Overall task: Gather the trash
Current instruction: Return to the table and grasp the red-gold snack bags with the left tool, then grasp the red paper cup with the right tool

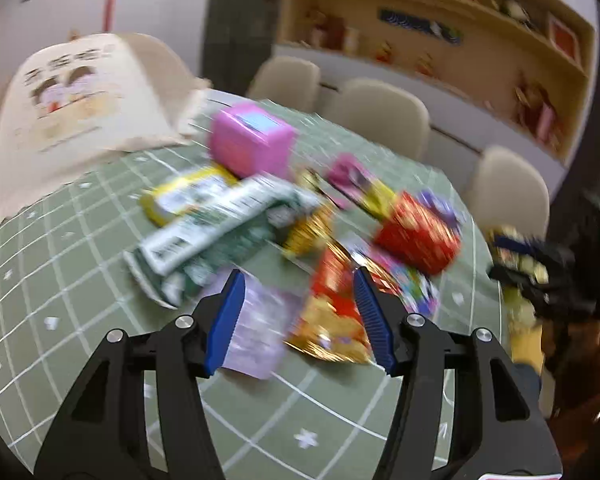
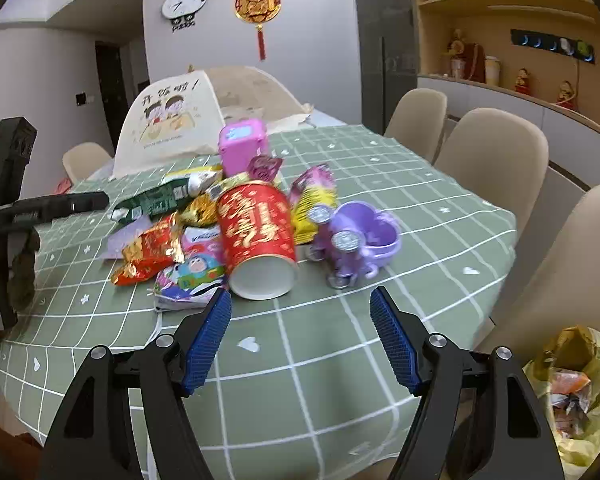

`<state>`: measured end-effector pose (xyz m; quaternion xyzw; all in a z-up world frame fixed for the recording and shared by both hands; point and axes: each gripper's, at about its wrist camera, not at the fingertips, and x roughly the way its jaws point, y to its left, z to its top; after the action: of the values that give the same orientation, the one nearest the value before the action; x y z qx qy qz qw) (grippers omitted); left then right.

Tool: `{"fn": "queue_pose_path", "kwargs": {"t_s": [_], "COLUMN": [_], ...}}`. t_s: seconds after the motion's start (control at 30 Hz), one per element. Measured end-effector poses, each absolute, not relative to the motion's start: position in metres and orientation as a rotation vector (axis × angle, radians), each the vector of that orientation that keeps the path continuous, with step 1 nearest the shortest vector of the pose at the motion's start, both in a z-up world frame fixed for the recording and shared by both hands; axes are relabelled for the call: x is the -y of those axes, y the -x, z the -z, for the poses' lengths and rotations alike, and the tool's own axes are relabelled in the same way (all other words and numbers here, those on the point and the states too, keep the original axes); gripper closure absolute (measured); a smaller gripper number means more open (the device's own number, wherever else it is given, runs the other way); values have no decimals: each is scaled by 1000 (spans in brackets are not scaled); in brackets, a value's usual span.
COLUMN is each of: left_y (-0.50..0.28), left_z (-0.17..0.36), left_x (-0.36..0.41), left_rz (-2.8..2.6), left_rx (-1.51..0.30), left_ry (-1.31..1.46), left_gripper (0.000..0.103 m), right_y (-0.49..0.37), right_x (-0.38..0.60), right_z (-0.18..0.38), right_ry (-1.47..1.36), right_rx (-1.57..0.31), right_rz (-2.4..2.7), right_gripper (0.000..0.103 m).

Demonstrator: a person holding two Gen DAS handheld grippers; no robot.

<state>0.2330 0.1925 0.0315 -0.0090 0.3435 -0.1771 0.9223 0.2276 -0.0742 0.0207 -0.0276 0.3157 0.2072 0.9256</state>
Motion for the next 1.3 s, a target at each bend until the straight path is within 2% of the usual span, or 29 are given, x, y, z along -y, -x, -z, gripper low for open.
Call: {"fn": "queue_pose_path", "kwargs": {"t_s": [0.23,0.37,0.43,0.5,0.63,0.87,1.2,1.3], "left_y": [-248,-261,-262,-260,-254,-250,-253,-253], "left_z": [-10,3,4,4,-3,-34,-32,-32], "left_x": [-161,-162,-163,-161,-166,-212,-226,-225], "left_rz": [351,369,385,406,416,324,303,307], "left_rx": [-795,-875,-885,-885,-853,-732,-731,-730], "left_ry": [-52,14,36,23,53,138,167,168], "left_gripper": [50,51,71,85,91,93,93,93], "right_y": [-225,-224,-225,-226,-228,-229,-231,-227], "right_x": [65,64,62,60,54,43,34,28], "right_z": [-5,1,5,8,11,13,8,-16], "right_ry": [74,66,60,56,59,119,150,183], "right_rx": [-691,-713,-727,-740,-759,-753,-792,-666], "right_rz": [-435,-440,-447,-456,-466,-443,-441,-447], "right_gripper": [35,35,35,35,35,35,35,35]}}
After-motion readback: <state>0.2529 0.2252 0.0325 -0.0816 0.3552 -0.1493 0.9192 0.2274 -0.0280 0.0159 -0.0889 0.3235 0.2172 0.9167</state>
